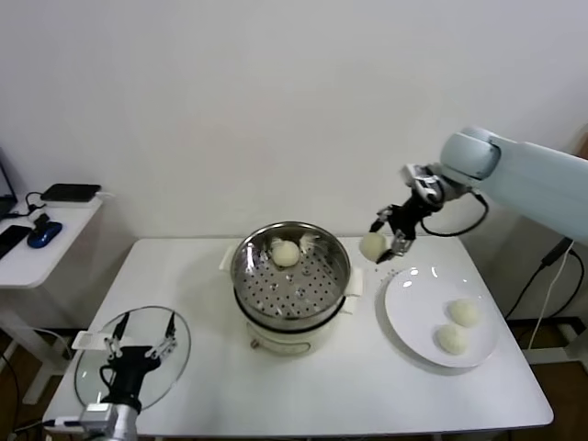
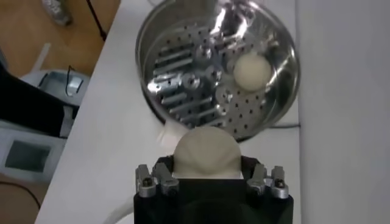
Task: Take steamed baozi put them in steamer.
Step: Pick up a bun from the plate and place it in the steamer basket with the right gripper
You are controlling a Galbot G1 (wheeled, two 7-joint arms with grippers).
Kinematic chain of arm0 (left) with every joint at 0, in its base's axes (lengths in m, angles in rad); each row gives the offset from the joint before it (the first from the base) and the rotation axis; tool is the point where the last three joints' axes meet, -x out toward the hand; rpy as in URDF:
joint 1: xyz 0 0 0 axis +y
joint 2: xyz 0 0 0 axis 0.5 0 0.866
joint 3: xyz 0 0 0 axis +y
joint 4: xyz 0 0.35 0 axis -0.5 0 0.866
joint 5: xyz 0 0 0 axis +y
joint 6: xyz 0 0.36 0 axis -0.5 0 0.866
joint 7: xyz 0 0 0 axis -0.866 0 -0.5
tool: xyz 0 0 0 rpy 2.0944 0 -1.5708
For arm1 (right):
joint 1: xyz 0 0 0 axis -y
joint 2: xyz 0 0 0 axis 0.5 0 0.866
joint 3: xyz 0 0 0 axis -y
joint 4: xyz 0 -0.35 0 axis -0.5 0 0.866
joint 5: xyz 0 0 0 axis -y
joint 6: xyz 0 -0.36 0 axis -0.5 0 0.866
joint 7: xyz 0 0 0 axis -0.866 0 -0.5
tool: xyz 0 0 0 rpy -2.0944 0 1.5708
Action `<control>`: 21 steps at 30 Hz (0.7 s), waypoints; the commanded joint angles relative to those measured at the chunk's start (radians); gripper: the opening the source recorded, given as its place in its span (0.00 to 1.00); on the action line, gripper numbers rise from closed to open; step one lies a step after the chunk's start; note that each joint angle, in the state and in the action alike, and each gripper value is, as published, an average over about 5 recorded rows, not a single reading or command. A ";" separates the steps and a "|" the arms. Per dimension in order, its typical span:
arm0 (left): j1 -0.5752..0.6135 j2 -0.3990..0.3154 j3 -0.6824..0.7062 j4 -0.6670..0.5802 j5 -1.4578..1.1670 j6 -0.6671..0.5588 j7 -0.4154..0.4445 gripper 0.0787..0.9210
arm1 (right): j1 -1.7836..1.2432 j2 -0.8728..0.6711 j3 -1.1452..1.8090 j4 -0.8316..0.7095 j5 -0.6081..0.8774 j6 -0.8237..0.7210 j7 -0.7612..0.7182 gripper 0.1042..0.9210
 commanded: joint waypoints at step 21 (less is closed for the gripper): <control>-0.007 0.034 -0.002 0.021 0.010 0.002 0.003 0.88 | -0.219 0.572 0.035 -0.388 -0.030 0.012 0.023 0.73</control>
